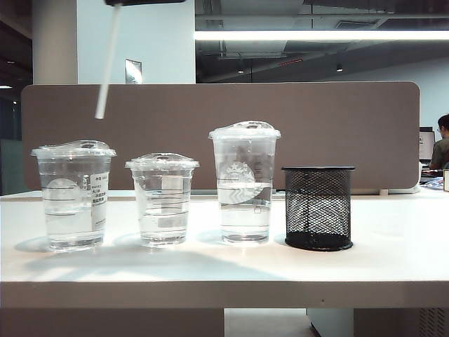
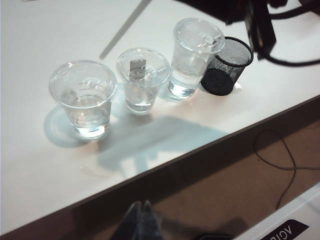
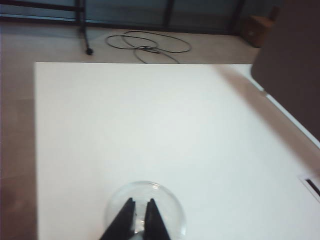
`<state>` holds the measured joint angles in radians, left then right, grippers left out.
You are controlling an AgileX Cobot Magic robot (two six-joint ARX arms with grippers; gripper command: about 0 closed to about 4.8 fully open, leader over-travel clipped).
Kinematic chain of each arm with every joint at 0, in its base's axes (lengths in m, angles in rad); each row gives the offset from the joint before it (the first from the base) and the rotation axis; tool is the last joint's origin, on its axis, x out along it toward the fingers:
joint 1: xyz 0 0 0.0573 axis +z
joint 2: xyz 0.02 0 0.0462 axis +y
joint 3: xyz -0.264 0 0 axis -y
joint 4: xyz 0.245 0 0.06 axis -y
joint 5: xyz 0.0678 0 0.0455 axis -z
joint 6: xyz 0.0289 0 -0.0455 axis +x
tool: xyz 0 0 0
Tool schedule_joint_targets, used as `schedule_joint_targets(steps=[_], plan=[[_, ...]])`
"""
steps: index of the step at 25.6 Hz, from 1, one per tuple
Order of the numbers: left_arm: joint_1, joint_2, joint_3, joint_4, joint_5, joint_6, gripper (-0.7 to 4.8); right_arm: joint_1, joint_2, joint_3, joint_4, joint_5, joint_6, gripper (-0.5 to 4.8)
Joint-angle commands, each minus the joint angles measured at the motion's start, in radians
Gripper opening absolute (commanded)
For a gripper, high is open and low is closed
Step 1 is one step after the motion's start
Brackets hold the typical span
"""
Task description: Pick up the straw and insert it into the medium coffee cup.
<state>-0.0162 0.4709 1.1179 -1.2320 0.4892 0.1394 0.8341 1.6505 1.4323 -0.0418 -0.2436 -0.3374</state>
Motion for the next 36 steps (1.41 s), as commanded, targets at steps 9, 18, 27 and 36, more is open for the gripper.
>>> schedule_joint_targets(steps=[9, 18, 27, 36], plan=[[-0.001, 0.000, 0.002, 0.018, 0.004, 0.003, -0.04, 0.023, 0.039, 0.005, -0.041, -0.002, 0.000, 0.40], [-0.001, 0.000, 0.002, 0.018, 0.004, 0.004, -0.04, 0.024, 0.058, 0.005, -0.027, -0.002, 0.000, 0.40], [-0.001, 0.000, 0.002, 0.024, 0.004, 0.004, -0.04, 0.025, 0.093, 0.006, 0.052, 0.003, 0.000, 3.82], [-0.006, 0.000, 0.001, 0.111, 0.032, 0.003, -0.04, 0.023, -0.208, 0.005, -0.099, 0.095, 0.003, -0.09]])
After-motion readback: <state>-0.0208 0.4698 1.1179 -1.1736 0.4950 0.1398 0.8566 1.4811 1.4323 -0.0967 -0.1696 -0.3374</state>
